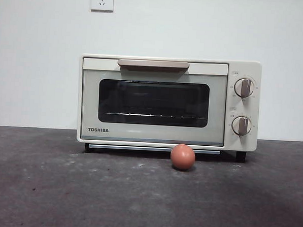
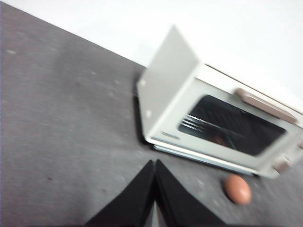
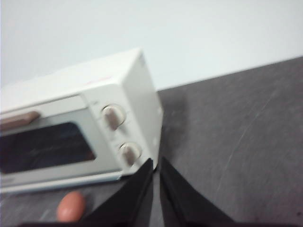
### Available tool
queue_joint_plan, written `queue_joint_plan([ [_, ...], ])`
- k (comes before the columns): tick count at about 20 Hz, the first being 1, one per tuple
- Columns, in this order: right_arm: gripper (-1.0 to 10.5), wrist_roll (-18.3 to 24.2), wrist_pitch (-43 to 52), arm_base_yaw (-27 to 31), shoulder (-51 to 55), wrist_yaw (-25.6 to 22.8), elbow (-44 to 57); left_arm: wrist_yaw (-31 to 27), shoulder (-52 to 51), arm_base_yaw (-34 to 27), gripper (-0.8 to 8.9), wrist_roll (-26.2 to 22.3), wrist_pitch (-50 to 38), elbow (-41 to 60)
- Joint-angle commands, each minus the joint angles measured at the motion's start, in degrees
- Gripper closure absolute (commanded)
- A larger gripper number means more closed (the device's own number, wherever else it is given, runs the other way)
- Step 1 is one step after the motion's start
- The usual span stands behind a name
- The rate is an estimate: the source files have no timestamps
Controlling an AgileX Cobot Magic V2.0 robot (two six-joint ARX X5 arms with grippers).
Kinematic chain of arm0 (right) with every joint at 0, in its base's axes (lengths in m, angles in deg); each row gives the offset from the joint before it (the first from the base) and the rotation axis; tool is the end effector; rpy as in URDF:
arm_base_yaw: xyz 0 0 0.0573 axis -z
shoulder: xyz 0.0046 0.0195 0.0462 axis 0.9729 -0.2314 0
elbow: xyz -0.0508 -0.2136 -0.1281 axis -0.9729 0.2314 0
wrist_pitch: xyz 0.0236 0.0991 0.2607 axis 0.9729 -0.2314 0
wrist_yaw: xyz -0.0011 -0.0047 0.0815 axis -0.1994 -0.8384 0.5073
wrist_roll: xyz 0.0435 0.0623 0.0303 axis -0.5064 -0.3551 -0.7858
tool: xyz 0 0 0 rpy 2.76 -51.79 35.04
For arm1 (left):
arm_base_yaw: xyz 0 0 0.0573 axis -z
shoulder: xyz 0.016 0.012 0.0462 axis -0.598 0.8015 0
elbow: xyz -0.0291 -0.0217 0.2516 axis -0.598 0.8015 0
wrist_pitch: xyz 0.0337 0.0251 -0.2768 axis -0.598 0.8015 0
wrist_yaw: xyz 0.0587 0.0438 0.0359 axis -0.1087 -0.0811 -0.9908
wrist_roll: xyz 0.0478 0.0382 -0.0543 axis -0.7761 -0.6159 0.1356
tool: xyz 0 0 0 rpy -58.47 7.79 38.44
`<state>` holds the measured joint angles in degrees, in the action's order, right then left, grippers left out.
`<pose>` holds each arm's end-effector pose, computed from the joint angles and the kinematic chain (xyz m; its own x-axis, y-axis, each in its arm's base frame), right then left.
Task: Eggoven
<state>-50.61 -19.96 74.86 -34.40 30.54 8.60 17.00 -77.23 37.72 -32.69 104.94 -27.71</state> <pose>0.1536 0.0122 0.2349 0.9883 0.1403 -0.0598 -0.1138 0.9396 0.3227 0.1549 -0.0206 0.2176 0.9509 -0.2805 -0.1308 0.1906 0.8636 -0.4667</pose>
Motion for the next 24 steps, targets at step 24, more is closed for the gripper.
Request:
queue_joint_plan([
  [24,7.4,17.22,-30.88,-7.91,-27.23,28.09,-26.18,19.3,26.49,2.08,8.06,-22.16,25.29,-25.88],
])
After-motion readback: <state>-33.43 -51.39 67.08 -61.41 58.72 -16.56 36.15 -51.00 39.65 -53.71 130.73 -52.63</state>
